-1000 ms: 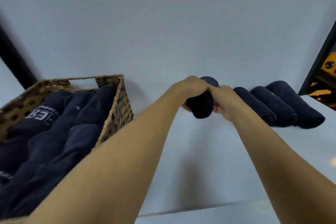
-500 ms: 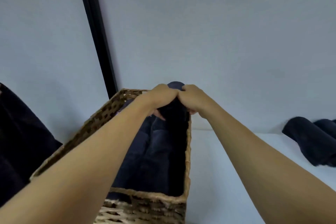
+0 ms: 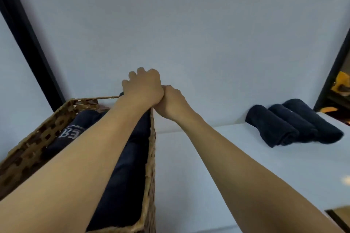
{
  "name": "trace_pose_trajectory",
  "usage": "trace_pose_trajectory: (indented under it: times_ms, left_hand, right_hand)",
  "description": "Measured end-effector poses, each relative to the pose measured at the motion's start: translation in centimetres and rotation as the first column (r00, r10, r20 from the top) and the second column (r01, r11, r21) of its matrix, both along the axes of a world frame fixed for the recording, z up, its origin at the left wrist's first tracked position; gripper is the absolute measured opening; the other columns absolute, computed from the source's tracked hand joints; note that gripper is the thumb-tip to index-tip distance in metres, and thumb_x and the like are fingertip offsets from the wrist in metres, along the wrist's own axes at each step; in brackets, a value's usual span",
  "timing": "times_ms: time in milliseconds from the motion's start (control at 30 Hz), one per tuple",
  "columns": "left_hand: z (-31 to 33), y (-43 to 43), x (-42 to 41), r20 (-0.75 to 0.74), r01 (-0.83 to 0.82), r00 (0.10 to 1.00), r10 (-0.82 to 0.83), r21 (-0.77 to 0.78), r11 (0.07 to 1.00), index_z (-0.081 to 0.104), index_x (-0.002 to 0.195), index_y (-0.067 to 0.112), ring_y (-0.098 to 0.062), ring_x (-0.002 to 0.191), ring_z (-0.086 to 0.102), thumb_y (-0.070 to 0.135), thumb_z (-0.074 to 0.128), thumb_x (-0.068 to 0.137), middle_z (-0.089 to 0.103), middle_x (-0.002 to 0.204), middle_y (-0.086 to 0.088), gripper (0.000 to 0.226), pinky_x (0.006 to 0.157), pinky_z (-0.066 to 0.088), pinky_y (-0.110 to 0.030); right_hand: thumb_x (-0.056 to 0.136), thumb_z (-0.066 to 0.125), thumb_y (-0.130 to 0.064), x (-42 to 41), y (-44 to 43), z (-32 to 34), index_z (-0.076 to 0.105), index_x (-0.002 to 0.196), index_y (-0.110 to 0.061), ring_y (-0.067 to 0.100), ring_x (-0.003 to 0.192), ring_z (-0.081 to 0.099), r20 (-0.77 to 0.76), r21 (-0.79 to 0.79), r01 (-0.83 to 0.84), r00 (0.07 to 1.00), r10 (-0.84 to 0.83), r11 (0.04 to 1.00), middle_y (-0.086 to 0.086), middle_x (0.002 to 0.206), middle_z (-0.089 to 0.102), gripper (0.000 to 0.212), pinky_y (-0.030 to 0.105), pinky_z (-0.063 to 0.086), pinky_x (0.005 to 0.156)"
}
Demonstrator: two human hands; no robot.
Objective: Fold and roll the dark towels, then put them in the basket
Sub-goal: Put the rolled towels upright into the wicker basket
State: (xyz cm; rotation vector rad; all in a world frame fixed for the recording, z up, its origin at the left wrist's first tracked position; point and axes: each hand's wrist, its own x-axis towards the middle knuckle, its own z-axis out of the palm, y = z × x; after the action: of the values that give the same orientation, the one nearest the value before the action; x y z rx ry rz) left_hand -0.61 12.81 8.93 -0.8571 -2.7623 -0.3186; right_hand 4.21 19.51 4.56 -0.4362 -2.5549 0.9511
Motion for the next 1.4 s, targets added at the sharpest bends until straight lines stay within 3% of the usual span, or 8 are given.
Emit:
trace_pose_trajectory:
  times_ms: [267,433,600,767,867,967,1133,1400]
  left_hand:
    - [-5.3,16.5,7.4,0.53,0.226,0.673,-0.516,0.517,0.826,0.058,0.119,0.007,-0.026,0.097,0.062,0.032,0.042,0.098,0.065,0.113,-0.01,0.036,0.074,0.048,-0.032]
    - [-12.5,25.6,12.7,0.758,0.113,0.41,-0.508,0.51,0.853,0.052,0.128,0.01,-0.028,0.104,0.06,0.031,0.037,0.1,0.061,0.122,-0.011,0.038,0.089,0.053,-0.04]
    - [-17.6,30.5,14.9,0.851,0.013,0.276,-0.447,0.461,0.887,0.038,0.139,0.014,-0.033,0.103,0.063,0.037,0.038,0.087,0.062,0.118,-0.015,0.057,0.092,0.052,-0.049]
    - [-17.6,30.5,14.1,0.854,-0.096,0.288,-0.432,0.475,0.875,0.04,0.142,0.013,-0.03,0.105,0.061,0.036,0.042,0.09,0.062,0.12,-0.013,0.056,0.095,0.05,-0.046]
    - [-15.4,28.0,12.8,0.825,-0.084,0.361,-0.436,0.494,0.865,0.047,0.134,0.007,-0.029,0.1,0.063,0.031,0.047,0.086,0.065,0.114,-0.014,0.054,0.089,0.053,-0.04]
    - [-11.1,24.1,10.1,0.758,-0.022,0.483,-0.439,0.512,0.859,0.051,0.131,0.009,-0.028,0.098,0.063,0.038,0.049,0.074,0.065,0.115,-0.013,0.065,0.083,0.054,-0.036]
    - [-1.1,13.3,5.1,0.511,0.09,0.754,-0.412,0.541,0.836,0.056,0.117,0.008,-0.025,0.095,0.063,0.03,0.056,0.084,0.065,0.104,-0.01,0.04,0.077,0.052,-0.031]
    - [6.4,-6.3,-1.0,0.384,-0.079,0.913,-0.14,0.502,0.861,0.056,0.115,0.008,-0.024,0.094,0.062,0.023,0.058,0.088,0.062,0.106,-0.009,0.032,0.085,0.053,-0.035]
  right_hand:
    - [0.09,0.046,-0.005,8.5,17.7,-2.7,0.059,0.102,-0.012,0.02,0.076,0.054,0.061,0.184,0.414,0.901,-0.431,0.892,0.0,0.084,0.059,0.019,0.026,0.038,0.056]
    - [0.094,0.05,-0.014,14.1,26.7,-9.3,0.055,0.119,-0.01,0.025,0.089,0.06,0.228,0.253,0.556,0.761,-0.607,0.792,0.011,0.11,0.064,0.026,0.034,0.048,0.072]
    - [0.096,0.049,-0.018,15.8,29.8,-13.0,0.056,0.111,-0.014,0.025,0.085,0.056,0.365,0.257,0.667,0.603,-0.709,0.7,0.005,0.082,0.055,0.017,0.039,0.047,0.082]
    - [0.098,0.047,-0.015,15.3,29.4,-13.3,0.06,0.108,-0.003,0.018,0.066,0.054,0.361,0.14,0.682,0.64,-0.678,0.718,0.003,0.074,0.055,0.021,0.03,0.043,0.062]
    - [0.096,0.048,-0.013,14.1,26.8,-11.1,0.057,0.116,0.001,0.032,0.095,0.062,0.3,-0.023,0.662,0.72,-0.626,0.749,0.016,0.102,0.063,0.026,0.039,0.049,0.078]
    - [0.097,0.045,-0.014,11.9,22.8,-7.3,0.056,0.114,-0.004,0.029,0.086,0.059,0.194,-0.162,0.611,0.789,-0.582,0.774,0.013,0.098,0.061,0.022,0.039,0.049,0.075]
    - [0.092,0.048,-0.01,8.0,11.7,0.8,0.049,0.079,-0.021,0.032,0.096,0.067,-0.166,-0.438,0.212,0.936,-0.311,0.874,0.012,0.095,0.067,0.016,0.05,0.055,0.086]
    - [0.09,0.052,-0.021,-0.2,-5.1,6.2,0.061,0.1,-0.012,0.023,0.087,0.068,-0.293,-0.432,-0.21,0.952,0.084,0.877,0.008,0.095,0.07,0.016,0.038,0.058,0.067]
